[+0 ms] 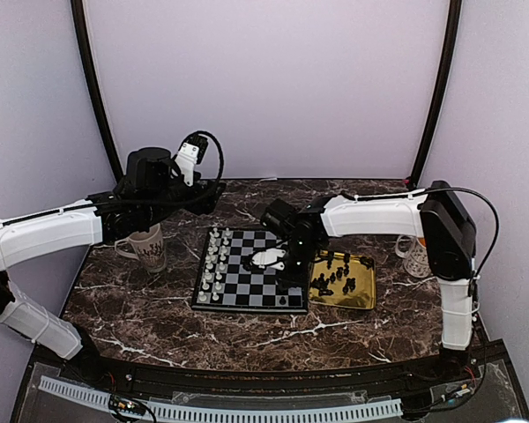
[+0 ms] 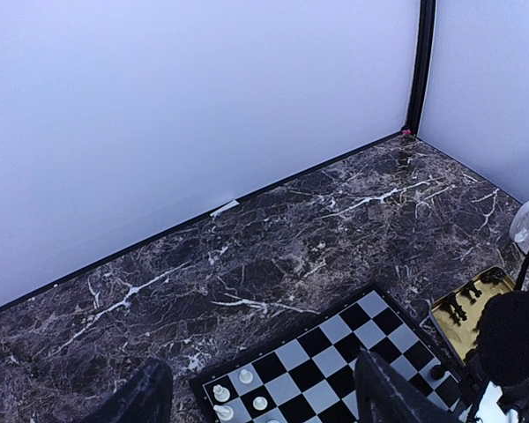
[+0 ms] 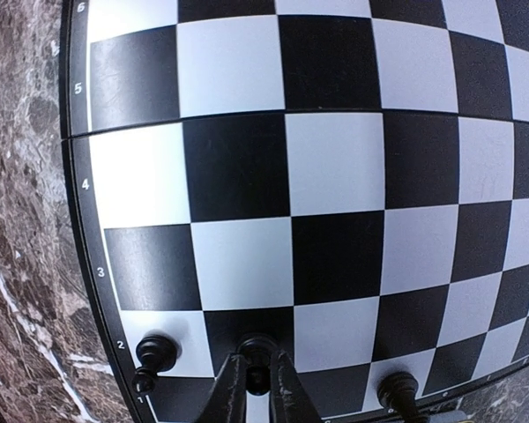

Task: Set up the chess pieces on the board
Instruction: Place the pawn at g7.

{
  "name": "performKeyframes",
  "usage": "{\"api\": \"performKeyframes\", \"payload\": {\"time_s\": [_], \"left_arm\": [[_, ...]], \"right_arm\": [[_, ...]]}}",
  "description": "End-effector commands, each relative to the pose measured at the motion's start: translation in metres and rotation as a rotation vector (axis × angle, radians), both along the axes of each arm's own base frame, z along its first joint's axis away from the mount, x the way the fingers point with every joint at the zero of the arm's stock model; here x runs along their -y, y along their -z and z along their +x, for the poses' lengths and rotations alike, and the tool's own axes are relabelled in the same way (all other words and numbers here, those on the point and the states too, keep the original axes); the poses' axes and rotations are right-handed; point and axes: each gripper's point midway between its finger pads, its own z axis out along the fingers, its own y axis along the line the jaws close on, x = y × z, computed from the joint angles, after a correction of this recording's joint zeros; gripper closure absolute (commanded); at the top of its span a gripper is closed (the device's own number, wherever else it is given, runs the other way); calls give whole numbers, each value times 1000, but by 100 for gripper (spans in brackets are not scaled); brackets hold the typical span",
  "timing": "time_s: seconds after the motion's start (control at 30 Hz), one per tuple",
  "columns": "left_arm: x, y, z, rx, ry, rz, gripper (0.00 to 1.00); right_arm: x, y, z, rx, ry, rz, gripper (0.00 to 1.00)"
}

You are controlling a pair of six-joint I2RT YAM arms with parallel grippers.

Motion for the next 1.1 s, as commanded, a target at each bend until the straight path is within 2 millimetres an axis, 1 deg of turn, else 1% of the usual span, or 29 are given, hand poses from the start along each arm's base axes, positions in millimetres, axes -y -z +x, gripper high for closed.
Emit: {"api": "performKeyframes", "payload": {"time_s": [0.0, 0.07, 0.17, 0.37, 0.53, 0.63, 0.77, 0.87, 1.0, 1.07], "left_arm": [[-2, -16, -2, 32, 5, -14, 27], [-2, -15, -2, 31, 5, -13, 27], [-2, -14, -2, 29, 5, -12, 27], [-2, -14, -2, 30, 7, -11, 27], [-1, -14, -2, 28, 9, -12, 27], [-1, -13, -2, 26, 12, -12, 27], [0, -13, -2, 25, 14, -12, 27], [-1, -13, -2, 25, 11, -11, 27], [-1, -12, -2, 24, 11, -10, 27], [-1, -12, -2, 24, 10, -9, 27]], "right_arm": [[-2, 2, 1, -26, 15, 21, 86], [-2, 1, 1, -31, 18, 27, 83], [-3, 0, 2, -37, 20, 33, 83], [-5, 1, 0, -61, 20, 38, 90], [-5, 1, -2, -69, 20, 37, 93], [-5, 1, -1, -67, 21, 37, 92], [-4, 1, 0, -58, 25, 34, 88], [-5, -8, 2, -50, 28, 48, 85], [-3, -33, 3, -35, 35, 93, 81], [1, -44, 2, -28, 41, 115, 79]]}}
